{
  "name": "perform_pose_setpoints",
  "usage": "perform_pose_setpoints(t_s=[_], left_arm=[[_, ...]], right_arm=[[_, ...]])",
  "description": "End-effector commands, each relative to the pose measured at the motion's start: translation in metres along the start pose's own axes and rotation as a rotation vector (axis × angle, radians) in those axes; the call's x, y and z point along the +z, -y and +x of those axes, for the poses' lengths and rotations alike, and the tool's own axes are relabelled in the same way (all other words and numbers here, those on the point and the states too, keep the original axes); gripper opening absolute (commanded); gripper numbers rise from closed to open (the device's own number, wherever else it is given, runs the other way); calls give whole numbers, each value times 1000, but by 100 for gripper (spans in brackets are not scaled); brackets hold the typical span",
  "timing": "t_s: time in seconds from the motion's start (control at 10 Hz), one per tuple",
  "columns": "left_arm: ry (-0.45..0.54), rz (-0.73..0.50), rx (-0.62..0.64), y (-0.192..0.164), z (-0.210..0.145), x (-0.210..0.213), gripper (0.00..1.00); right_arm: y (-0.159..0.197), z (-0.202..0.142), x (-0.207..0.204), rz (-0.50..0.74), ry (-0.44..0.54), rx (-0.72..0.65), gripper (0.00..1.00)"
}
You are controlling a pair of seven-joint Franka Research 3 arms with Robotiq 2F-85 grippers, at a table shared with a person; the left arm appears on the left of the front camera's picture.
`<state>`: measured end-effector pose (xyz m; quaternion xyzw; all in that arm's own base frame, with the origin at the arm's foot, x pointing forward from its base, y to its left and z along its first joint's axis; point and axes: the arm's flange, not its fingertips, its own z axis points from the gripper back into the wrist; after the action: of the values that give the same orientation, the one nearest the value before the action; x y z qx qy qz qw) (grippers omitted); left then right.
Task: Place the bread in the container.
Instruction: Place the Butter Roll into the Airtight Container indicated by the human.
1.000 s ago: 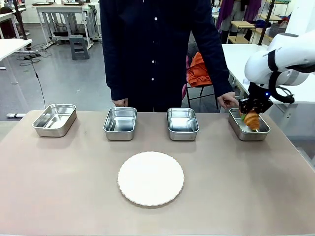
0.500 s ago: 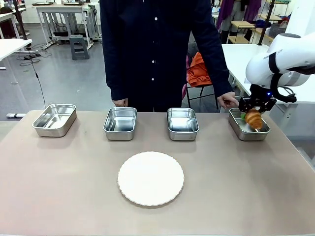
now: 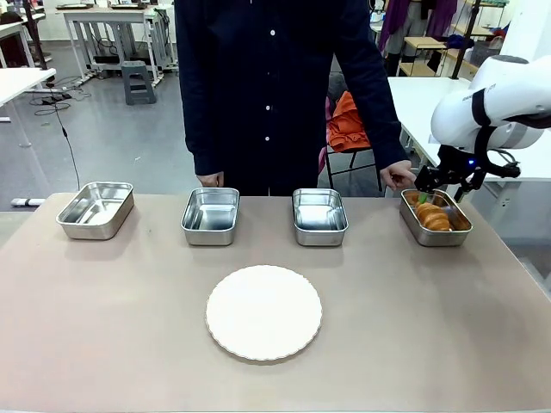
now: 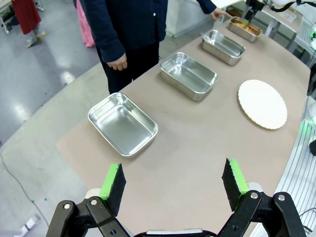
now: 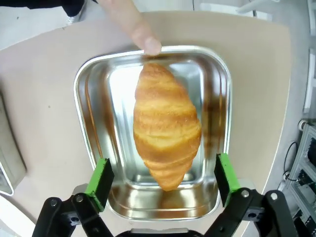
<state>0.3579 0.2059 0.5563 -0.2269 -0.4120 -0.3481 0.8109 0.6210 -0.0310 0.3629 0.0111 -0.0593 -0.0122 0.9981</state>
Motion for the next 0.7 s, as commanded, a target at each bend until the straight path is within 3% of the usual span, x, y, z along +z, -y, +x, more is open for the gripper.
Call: perform_pose_setpoints(t_s=[0.0, 0.6], left_arm=[[9, -4, -9, 2, 1, 1, 100], [9, -4, -9, 2, 1, 1, 100]], right_arm=[[0, 3, 0, -14, 27, 19, 100], [0, 3, 0, -14, 27, 19, 100]])
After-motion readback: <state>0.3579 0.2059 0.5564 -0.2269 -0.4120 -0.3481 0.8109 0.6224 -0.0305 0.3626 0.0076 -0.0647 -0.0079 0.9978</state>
